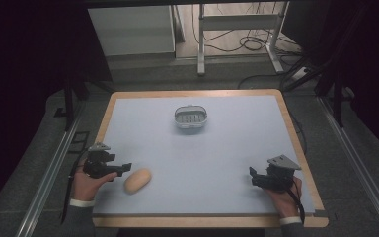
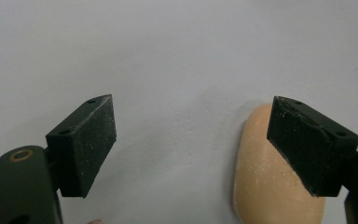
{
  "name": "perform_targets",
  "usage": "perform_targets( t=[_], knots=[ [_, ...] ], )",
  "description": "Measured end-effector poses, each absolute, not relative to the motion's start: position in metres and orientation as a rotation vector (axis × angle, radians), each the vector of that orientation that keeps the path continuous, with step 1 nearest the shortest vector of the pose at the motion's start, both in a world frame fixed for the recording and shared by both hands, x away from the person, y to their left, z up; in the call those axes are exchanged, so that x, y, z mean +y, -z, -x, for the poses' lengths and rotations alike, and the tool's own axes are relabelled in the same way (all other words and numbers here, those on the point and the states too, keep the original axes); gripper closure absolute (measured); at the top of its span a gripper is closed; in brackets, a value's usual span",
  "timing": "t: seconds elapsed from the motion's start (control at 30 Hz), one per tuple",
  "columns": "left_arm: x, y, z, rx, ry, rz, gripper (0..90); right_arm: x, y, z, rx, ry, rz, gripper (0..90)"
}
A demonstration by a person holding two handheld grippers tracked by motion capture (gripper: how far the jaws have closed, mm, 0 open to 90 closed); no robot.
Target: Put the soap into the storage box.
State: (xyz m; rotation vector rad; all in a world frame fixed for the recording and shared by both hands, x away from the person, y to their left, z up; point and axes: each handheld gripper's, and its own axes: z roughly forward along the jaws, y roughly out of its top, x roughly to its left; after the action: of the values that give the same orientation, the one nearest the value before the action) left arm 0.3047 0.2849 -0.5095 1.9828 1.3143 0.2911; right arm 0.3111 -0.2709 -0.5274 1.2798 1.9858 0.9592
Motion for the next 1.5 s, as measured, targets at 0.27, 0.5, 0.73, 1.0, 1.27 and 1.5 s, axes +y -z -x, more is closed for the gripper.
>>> perform_targets(
  t=[0.27,0.5,0.73,1.0,1.27,1.5],
  knots=[
    [0.286,0.512,-0.305,1.317,-0.286,-1.987,15.7,-0.269,0.528,-0.310,2.004,-0.964,-1.241,5.8],
    [0.282,0.509,-0.302,1.292,-0.290,-1.991,15.7,-0.272,0.527,-0.309,1.982,-0.984,-1.262,7.2],
    [0.283,0.509,-0.305,1.299,-0.304,-1.993,15.8,-0.273,0.527,-0.309,1.976,-1.000,-1.266,7.5],
    [0.278,0.509,-0.307,1.303,-0.313,-2.036,15.8,-0.273,0.527,-0.307,1.958,-0.997,-1.260,7.5],
    [0.266,0.493,-0.309,1.243,-0.293,-2.110,17.3,-0.276,0.527,-0.307,1.945,-1.026,-1.285,7.5],
    [0.259,0.480,-0.307,1.180,-0.255,-2.164,19.8,-0.276,0.527,-0.306,1.945,-1.029,-1.279,7.7]
  ],
)
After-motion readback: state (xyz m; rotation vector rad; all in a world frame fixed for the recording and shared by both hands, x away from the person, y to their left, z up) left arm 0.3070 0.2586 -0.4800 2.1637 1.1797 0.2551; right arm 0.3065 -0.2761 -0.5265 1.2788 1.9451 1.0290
